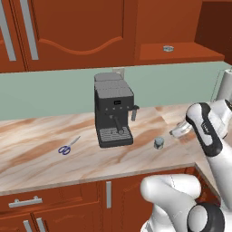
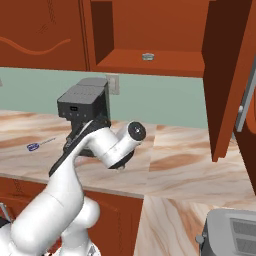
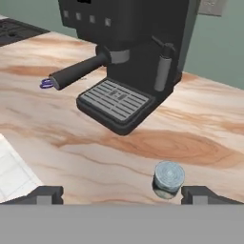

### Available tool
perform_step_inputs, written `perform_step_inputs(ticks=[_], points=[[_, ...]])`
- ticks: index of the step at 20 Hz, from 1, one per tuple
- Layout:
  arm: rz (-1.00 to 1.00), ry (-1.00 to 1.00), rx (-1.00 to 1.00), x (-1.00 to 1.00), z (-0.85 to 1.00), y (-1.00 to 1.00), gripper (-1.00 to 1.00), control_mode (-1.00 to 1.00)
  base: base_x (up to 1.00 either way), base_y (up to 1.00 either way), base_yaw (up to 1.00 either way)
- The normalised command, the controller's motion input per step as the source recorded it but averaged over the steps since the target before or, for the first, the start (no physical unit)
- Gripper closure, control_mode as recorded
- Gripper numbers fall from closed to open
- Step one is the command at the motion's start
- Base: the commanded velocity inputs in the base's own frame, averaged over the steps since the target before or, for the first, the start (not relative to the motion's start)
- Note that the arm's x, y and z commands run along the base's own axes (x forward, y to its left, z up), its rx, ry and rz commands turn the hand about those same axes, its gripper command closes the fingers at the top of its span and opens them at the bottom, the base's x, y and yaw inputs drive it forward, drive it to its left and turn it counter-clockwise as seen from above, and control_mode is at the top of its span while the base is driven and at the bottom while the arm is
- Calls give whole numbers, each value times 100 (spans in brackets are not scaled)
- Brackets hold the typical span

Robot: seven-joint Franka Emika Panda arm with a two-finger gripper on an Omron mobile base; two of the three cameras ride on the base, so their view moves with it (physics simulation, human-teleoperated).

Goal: Restock the canned food cabinet by taking the new fresh canned food from the counter and placing it in the cabinet. Then, take the old canned food from the cabinet and place it on the counter.

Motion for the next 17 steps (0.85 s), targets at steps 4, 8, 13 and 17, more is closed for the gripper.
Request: perform_step_inputs(ticks=[4, 8, 13, 17], points=[[0, -2, -2, -100, 98, 9, -100, -100, 0, 0, 0], [0, -8, -14, -100, 66, 38, -100, -100, 0, 0, 0], [-3, -33, -33, -100, 13, 88, -100, -100, 0, 0, 0], [-6, -24, -4, -43, 0, 7, -100, -100, 0, 0, 0]])
